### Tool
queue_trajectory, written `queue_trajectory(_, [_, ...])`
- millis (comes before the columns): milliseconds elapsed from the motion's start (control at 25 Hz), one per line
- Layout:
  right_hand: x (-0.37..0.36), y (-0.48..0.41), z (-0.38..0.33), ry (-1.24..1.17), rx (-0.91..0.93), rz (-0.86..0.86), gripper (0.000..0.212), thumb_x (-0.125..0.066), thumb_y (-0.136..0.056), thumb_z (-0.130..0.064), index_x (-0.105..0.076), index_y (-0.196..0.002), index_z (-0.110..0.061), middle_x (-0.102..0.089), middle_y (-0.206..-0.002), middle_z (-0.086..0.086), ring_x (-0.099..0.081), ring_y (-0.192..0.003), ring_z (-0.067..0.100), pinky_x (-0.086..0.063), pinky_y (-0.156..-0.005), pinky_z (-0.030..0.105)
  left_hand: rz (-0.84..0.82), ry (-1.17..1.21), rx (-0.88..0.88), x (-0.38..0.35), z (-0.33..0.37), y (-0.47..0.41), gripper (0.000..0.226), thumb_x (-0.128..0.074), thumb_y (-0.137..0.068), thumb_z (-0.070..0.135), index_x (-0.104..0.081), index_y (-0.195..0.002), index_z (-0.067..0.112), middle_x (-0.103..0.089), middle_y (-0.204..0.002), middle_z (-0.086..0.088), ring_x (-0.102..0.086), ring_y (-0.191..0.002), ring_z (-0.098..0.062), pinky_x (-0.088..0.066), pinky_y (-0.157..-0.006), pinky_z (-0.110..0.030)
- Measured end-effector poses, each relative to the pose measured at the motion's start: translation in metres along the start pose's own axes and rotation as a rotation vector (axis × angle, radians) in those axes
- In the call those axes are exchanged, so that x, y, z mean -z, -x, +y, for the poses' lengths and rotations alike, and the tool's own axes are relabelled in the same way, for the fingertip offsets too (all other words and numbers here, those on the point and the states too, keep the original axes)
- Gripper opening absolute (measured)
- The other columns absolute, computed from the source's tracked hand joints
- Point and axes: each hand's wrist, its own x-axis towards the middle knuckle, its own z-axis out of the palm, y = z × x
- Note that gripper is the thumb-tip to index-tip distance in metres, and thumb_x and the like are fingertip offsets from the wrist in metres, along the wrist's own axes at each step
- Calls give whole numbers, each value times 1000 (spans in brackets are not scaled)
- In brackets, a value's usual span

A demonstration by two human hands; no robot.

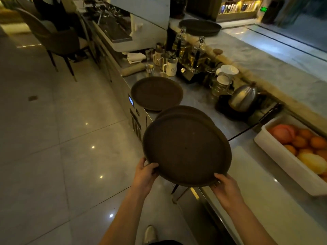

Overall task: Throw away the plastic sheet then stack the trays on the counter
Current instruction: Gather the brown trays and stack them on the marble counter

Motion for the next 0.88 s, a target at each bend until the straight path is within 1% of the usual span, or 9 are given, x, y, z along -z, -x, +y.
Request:
queue_trajectory(80, [0, -14, 8, -20, -32, 62, 34, -45, -88, 9, -55, -118, -4, -62, -117, 16, -60, -99, 30, -57, -74, 38, 7, -109, 31, 2, -2, -20, 46, -53, -86, -9, -56, -123, 18, -63, -117, -6, -61, -106, -27, -55, -79, -39])
queue_trajectory(160, [4, -24, 10, -25, -45, 96, 36, -46, -88, 10, -54, -119, -4, -62, -117, 15, -60, -102, 30, -58, -74, 38, 26, -210, 57, 0, -4, -37, 44, -56, -87, -6, -56, -123, 18, -65, -111, -3, -61, -101, -22, -54, -74, -34])
queue_trajectory(240, [1, -38, 6, -14, -60, 124, 32, -45, -88, 11, -57, -112, -5, -62, -115, 16, -60, -101, 30, -56, -73, 38, 58, -282, 81, -4, -3, -54, 44, -59, -86, -4, -56, -125, 17, -65, -110, -4, -61, -101, -22, -53, -81, -37])
queue_trajectory(320, [-1, -52, 1, 2, -67, 133, 30, -43, -88, 12, -58, -106, -7, -62, -111, 17, -60, -100, 30, -54, -74, 40, 87, -330, 104, -10, -5, -68, 40, -59, -87, -3, -56, -122, 17, -65, -112, -4, -59, -104, -24, -50, -88, -41])
queue_trajectory(400, [0, -67, -3, 12, -66, 133, 30, -42, -89, 12, -57, -108, -6, -62, -109, 17, -60, -98, 31, -52, -72, 41, 110, -365, 123, -16, -8, -78, 41, -60, -87, -2, -56, -123, 18, -64, -110, -2, -57, -108, -26, -47, -90, -42])
queue_trajectory(520, [2, -99, -17, 75, -81, 106, 31, -43, -89, 11, -58, -109, -8, -63, -110, 15, -61, -100, 31, -53, -72, 41, 165, -425, 123, -29, -13, -96, 45, -61, -87, -1, -54, -128, 15, -62, -115, -6, -56, -109, -27, -46, -87, -40])
queue_trajectory(640, [3, -126, -31, 143, -125, 49, 32, -46, -89, 9, -61, -105, -14, -63, -114, 13, -60, -105, 33, -54, -76, 42, 254, -468, 104, -42, -21, -106, 44, -61, -87, -2, -54, -129, 7, -63, -116, -12, -60, -107, -31, -52, -90, -42])
queue_trajectory(760, [2, -143, -41, 191, -143, -14, 31, -47, -91, 6, -62, -107, -16, -63, -116, 9, -60, -105, 31, -56, -78, 41, 309, -505, 76, -47, -25, -113, 39, -64, -85, -2, -58, -124, 2, -65, -104, -10, -62, -97, -30, -53, -82, -39])
queue_trajectory(880, [-4, -161, -54, 173, -144, -45, 36, -45, -92, 8, -56, -122, -7, -60, -120, 10, -61, -100, 28, -53, -80, 41, 355, -569, 21, -60, -21, -122, 33, -66, -85, -1, -61, -117, 0, -66, -91, -6, -63, -86, -26, -52, -75, -36])
